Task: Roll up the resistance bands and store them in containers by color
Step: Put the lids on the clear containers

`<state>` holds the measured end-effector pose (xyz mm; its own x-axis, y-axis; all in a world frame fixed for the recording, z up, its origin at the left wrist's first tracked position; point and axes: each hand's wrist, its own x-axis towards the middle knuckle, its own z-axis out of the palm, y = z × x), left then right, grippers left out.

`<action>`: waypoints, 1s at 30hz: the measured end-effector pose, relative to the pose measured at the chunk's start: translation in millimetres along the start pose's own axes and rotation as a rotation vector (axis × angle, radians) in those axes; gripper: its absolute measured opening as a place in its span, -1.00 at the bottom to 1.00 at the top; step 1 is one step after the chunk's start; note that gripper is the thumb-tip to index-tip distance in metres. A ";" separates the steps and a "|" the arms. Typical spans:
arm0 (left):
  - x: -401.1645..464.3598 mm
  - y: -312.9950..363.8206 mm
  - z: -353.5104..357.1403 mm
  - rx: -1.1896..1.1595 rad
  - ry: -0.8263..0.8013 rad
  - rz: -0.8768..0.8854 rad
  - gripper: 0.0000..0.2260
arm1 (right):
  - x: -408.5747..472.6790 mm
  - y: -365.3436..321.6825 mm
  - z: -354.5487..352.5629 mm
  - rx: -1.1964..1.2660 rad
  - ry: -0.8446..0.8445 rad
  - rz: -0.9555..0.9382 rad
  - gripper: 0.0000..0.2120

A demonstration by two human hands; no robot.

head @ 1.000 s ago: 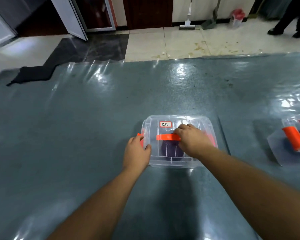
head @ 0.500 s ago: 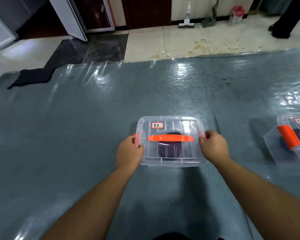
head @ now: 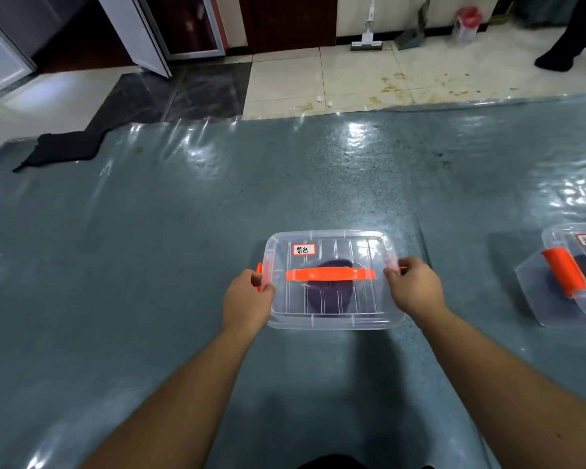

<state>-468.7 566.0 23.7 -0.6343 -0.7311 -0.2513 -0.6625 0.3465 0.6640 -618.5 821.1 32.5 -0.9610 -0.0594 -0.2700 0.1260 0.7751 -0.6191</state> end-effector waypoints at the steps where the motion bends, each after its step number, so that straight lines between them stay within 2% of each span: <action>1: 3.4 0.5 -0.4 -0.018 -0.003 -0.018 -0.91 | 1.0 0.1 -0.3 -0.019 0.005 -0.010 -0.70; 3: 10.2 1.8 -0.8 -0.033 -0.040 -0.079 -0.81 | 4.1 1.1 -0.5 -0.021 -0.002 -0.003 -0.62; 6: 15.8 4.6 -0.7 -0.110 -0.178 -0.255 -0.38 | 9.2 1.9 -1.1 0.045 -0.075 0.071 -0.44; 7: 16.8 5.6 -0.7 -0.149 -0.203 -0.298 -0.31 | 10.6 2.1 -1.0 0.070 -0.099 0.094 -0.41; 8: 17.1 6.5 -1.4 -0.186 -0.206 -0.314 -0.33 | 12.0 2.4 -1.1 0.095 -0.117 0.114 -0.39; 9: 18.1 6.5 -1.4 -0.217 -0.190 -0.304 -0.44 | 13.5 3.1 -1.0 0.122 -0.127 0.129 -0.37; 11: 18.1 8.2 -0.8 -0.234 -0.146 -0.246 -0.74 | 16.7 4.3 -1.6 0.167 -0.130 0.155 -0.35; 13: 16.3 11.3 0.0 -0.221 -0.140 -0.197 -0.84 | 19.7 5.9 -2.6 0.205 -0.144 0.189 -0.36; 21: 12.5 17.8 1.6 -0.238 -0.119 -0.144 -0.71 | 26.1 10.2 -3.6 0.257 -0.170 0.219 -0.74; 26: 8.5 20.8 6.2 -0.021 -0.076 -0.048 -0.73 | 26.2 8.0 -4.7 0.285 -0.182 0.218 -0.83; 30: 7.0 22.0 5.3 0.001 -0.090 -0.040 -0.73 | 24.3 7.5 -4.0 0.277 -0.161 0.207 -0.84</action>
<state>-489.8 571.6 32.7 -0.6408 -0.6886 -0.3395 -0.6883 0.3193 0.6514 -642.0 828.0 24.3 -0.8599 -0.0344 -0.5093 0.3966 0.5831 -0.7090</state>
